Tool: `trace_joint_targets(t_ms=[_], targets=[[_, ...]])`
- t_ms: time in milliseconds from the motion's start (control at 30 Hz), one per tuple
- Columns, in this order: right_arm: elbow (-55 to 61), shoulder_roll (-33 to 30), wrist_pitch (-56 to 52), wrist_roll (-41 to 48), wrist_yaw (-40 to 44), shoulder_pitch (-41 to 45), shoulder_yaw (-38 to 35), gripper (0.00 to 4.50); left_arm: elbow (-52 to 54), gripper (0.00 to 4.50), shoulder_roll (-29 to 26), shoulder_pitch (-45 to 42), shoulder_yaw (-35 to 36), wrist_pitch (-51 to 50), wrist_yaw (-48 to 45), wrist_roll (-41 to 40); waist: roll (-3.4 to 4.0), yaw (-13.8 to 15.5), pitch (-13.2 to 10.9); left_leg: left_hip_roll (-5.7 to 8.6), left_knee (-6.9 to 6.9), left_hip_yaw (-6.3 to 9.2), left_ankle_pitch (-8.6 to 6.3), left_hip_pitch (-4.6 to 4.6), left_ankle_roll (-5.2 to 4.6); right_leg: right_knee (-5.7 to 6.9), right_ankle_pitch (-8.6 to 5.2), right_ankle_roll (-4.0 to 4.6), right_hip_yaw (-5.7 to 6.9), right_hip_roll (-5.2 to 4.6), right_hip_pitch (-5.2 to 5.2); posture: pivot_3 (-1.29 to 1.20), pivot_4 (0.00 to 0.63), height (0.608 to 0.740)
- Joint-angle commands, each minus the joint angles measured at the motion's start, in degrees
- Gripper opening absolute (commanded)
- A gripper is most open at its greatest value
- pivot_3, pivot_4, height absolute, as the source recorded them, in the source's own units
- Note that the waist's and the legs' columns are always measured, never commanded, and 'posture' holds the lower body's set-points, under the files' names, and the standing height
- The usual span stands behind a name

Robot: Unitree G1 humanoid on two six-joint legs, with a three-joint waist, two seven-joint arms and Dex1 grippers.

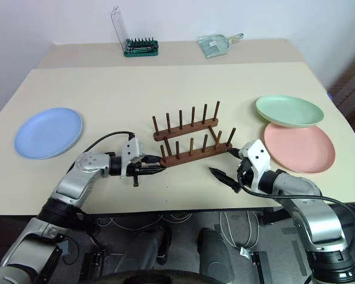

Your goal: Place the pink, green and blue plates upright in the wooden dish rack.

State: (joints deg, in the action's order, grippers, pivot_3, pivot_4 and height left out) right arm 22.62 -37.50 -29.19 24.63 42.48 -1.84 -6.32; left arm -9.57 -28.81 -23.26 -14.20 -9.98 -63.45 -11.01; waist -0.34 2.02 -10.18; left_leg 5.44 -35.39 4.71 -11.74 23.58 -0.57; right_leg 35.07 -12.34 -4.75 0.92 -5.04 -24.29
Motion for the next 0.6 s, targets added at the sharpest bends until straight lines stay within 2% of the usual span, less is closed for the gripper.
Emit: trace_joint_targets(t_ms=[33,100,167,267,367,567,600], targets=[[0.89,-0.47,2.32,-0.29,0.42,-0.43,-1.55,4.5,-1.98,2.6,-1.07,-0.82,1.4,-0.27,-0.34,0.06,0.0,0.0,0.0,0.0,0.01,0.0,0.0,0.0,0.0,0.0,-0.01,-0.01,0.0,0.0,0.0,0.0,0.15,0.74],[0.33,-0.63,3.03,-0.7,0.68,-0.87,-1.59,4.5,-2.99,3.66,-1.22,-0.72,2.07,0.44,1.59,1.1,0.0,0.06,0.0,0.0,0.0,0.01,0.0,0.0,-0.01,0.01,-0.03,-0.05,0.0,0.0,0.0,0.0,0.15,0.74],[-0.45,-1.25,3.87,-1.7,0.87,-1.37,-1.78,4.5,-2.53,4.46,-1.81,0.2,3.07,-0.55,3.56,1.32,0.0,0.05,0.0,-0.01,-0.01,0.01,0.0,-0.01,0.0,0.02,-0.02,-0.06,0.0,0.0,0.0,0.0,0.15,0.74],[-2.54,-2.48,4.6,-3.37,1.14,-1.5,-1.98,4.5,0.63,4.46,-3.84,3.5,3.9,-2.81,3.16,0.23,0.0,-0.39,0.0,-0.03,-0.01,0.0,0.0,-0.02,0.0,0.03,-0.02,-0.05,0.0,0.0,0.0,0.0,0.15,0.74],[-5.17,-4.04,5.08,-5.66,1.46,-1.12,-0.78,3.68,7.97,3.54,-6.08,8.39,5.12,-6.65,1.07,-3.68,0.01,-1.37,0.01,-0.04,0.05,0.0,0.0,-0.03,0.01,0.02,-0.03,-0.04,0.0,0.0,-0.01,0.0,0.15,0.74],[-7.14,-4.33,6.01,-8.44,1.9,0.68,1.7,0.57,19.99,0.48,-6.35,12.27,2.8,-14.74,2.05,-6.61,0.0,-1.28,-0.01,-0.06,0.09,-0.02,-0.06,-0.03,0.11,0.01,-0.04,-0.03,-0.02,-0.02,-0.03,0.0,0.15,0.74],[-7.38,-4.24,6.19,-9.19,1.7,1.22,2.33,0.05,20.47,0.45,-5.65,12.01,1.86,-15.89,3.24,-5.91,0.0,-1.22,-0.01,-0.06,0.08,-0.02,-0.07,-0.03,0.12,0.0,-0.04,-0.03,-0.02,-0.02,-0.02,0.0,0.15,0.74]])
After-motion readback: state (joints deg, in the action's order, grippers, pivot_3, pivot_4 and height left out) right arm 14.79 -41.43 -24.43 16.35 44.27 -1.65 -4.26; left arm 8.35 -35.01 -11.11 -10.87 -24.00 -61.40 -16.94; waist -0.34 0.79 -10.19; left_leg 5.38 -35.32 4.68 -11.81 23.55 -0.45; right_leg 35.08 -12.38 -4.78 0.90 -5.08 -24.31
